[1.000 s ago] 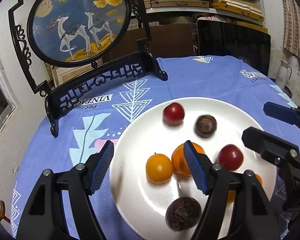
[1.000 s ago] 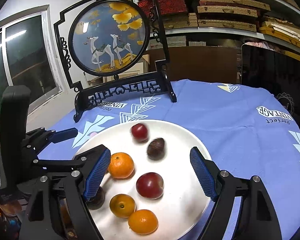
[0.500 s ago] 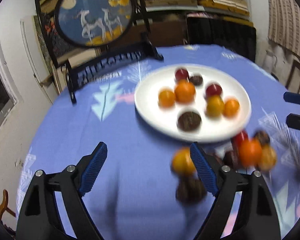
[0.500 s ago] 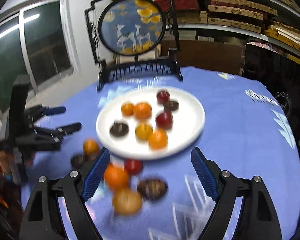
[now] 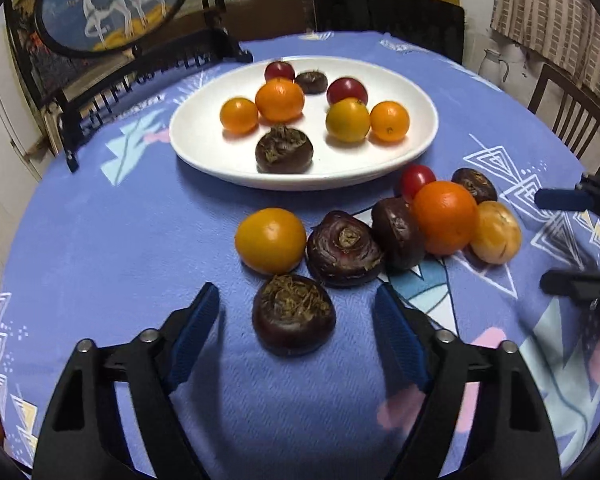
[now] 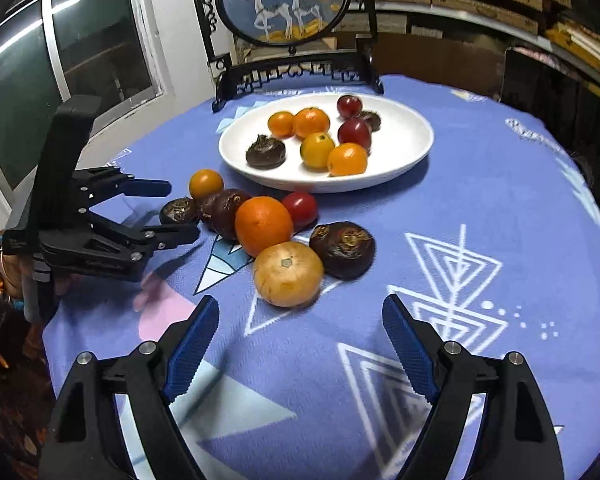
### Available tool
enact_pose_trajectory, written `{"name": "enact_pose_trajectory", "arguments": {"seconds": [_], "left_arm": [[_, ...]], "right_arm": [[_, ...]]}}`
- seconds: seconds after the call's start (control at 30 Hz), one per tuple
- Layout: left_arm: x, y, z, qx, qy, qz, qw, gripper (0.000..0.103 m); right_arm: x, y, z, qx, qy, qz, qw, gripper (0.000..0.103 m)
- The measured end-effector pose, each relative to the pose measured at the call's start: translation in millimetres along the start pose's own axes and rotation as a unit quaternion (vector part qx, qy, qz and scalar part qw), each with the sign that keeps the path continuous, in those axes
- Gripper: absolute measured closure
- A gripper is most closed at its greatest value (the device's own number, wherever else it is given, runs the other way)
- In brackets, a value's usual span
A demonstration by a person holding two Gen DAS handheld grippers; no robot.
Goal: Organize fruits
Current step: 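Move both grippers back to the fruit pile beside the plate, then grasp a dark brown fruit with the left gripper while the right grasps a pale yellow fruit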
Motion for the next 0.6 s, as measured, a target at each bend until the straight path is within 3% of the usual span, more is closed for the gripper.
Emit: {"name": "enact_pose_trajectory", "arguments": {"seconds": [0.07, 0.13, 0.3, 0.33, 0.37, 0.4, 0.6], "left_arm": [[6.4, 1.3, 1.1, -0.015, 0.015, -0.018, 0.9996, 0.041], [5.8, 3.5, 2.4, -0.024, 0.012, -0.025, 0.9994, 0.063], [2.0, 4.1, 0.3, -0.025, 0.011, -0.021, 0.9994, 0.063], [-0.2, 4.4, -1.1, -0.024, 0.009, -0.018, 0.9995, 0.063], [-1.5, 4.1, -1.8, -0.023, 0.008, -0.017, 0.9996, 0.063], [-4.9, 3.3, -2.9, -0.019, 0.006, -0.017, 0.9997, 0.063], [-27.9, 1.7, -4.6, -0.008, -0.017, -0.008, 0.9998, 0.063]], "right_arm": [[10.9, -0.9, 2.1, 0.012, 0.016, 0.006, 1.000, 0.019], [19.0, -1.9, 5.2, 0.022, 0.028, 0.015, 0.999, 0.019], [37.9, -3.2, 14.7, 0.037, 0.045, 0.019, 0.998, 0.022], [38.5, -2.7, 15.6, 0.036, 0.043, 0.019, 0.998, 0.034], [39.3, -1.3, 16.5, 0.032, 0.044, 0.021, 0.998, 0.055], [40.0, -0.3, 16.4, 0.027, 0.046, 0.023, 0.998, 0.061], [27.7, 2.9, 11.9, 0.022, 0.034, 0.026, 0.999, 0.062]]}}
Point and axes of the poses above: each gripper's, at about its wrist camera, not at the fingertips, and x roughly the way its jaws point, y to its left, z to its top, the point moved 2 cm from there along x, roughly the way its jaws point, and after that the axes turned 10 degrees about z, right-handed, at the moved point
